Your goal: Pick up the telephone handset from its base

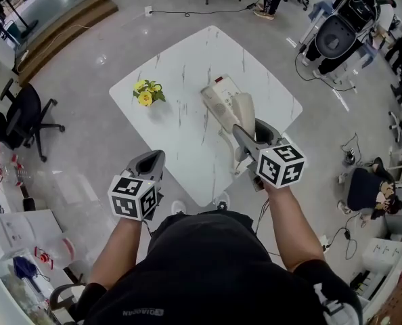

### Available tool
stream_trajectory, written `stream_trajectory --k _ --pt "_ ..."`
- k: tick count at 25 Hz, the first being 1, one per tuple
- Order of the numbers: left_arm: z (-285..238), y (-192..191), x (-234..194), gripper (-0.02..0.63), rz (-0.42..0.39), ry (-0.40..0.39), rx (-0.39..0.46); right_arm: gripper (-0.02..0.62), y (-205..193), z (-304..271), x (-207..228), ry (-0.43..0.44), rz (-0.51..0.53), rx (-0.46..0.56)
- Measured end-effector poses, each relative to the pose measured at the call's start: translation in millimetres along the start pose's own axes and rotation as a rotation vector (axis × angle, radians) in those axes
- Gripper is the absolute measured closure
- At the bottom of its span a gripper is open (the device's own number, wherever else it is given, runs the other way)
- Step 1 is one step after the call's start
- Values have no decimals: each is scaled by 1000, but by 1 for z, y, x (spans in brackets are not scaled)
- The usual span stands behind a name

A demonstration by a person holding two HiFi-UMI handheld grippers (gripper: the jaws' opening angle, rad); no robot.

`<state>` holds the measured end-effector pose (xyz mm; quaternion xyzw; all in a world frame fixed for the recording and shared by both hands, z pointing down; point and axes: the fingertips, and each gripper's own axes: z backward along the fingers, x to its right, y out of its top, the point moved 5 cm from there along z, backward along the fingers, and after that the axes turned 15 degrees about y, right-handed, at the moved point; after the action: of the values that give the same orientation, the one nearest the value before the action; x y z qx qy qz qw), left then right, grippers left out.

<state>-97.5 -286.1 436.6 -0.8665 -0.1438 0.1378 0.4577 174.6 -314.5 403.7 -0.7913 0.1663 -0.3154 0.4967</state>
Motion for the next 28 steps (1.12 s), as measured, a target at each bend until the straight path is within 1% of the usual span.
stream_trajectory --k 6,9,12,17,23,28 --pt "-3 11 9 603 -26 -24 14 377 1 27 -15 10 -8 76" --pt "-4 12 12 604 -32 -38 13 377 -4 36 -20 9 -13 95" --pt "-4 13 16 604 -24 -54 12 376 -11 44 -25 4 -8 95" --pt "-5 13 22 603 -35 -64 13 377 -22 53 -30 -3 2 86" --pt "-4 13 25 604 -42 -64 22 376 -34 58 -33 -2 -5 90" --pt "-4 12 26 604 -37 -58 27 376 -43 59 -30 -11 -10 70"
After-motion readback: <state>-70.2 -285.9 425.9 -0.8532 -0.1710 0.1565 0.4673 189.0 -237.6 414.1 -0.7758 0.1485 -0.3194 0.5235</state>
